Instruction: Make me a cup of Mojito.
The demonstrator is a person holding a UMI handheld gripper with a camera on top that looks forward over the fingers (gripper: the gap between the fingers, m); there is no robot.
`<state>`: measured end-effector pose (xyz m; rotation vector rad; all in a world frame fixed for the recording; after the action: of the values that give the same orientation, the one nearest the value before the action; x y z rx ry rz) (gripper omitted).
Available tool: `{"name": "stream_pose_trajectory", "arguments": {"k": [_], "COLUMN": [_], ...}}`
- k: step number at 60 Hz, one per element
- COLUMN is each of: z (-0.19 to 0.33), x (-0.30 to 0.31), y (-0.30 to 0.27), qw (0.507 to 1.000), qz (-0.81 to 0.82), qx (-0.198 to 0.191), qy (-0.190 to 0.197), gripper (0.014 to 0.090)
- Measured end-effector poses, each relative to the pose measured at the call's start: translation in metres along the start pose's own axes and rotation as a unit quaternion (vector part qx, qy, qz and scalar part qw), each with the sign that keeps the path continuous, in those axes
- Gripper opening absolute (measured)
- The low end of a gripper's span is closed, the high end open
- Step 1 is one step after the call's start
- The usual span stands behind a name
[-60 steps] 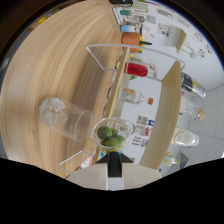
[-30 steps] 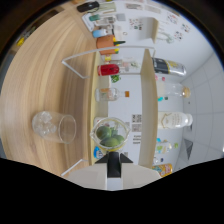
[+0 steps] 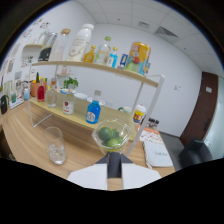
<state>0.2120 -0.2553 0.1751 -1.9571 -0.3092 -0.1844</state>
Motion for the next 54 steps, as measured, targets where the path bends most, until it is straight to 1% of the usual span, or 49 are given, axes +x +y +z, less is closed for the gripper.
{"name": "stream_pose_trajectory", "arguments": {"k": [8,14,19,27,29,40,43,46,47,50,51,52,54], "z": [0.021,0.035,0.045,0.048,0.051,0.051,0.051,0.049,0.048,0.043,0.041,0.039,0.035], "x": [0.015,0.016,0.015,0.010,0.011,0.009,0.018,0.023,0.024,0.027,0.028,0.028,0.029], "y": [0.073,0.117,0.148,0.173,0.175,0.175,0.177,0.177,0.175,0.168,0.166,0.163,0.155], "qw": [0.995,0.988,0.982,0.975,0.975,0.973,0.974,0.976,0.977,0.978,0.978,0.978,0.979], "qz": [0.062,0.099,0.113,0.132,0.141,0.150,0.143,0.133,0.131,0.129,0.129,0.129,0.129], "qx": [-0.073,-0.118,-0.146,-0.174,-0.166,-0.169,-0.170,-0.170,-0.168,-0.166,-0.165,-0.164,-0.159], "qy": [-0.011,-0.023,-0.029,-0.041,-0.044,-0.056,-0.039,-0.023,-0.021,-0.015,-0.013,-0.011,-0.005], "gripper": [0.0160,0.0161,0.0160,0.0160,0.0162,0.0189,0.0371,0.0435,0.0490,0.0728,0.0776,0.0806,0.0836]}}
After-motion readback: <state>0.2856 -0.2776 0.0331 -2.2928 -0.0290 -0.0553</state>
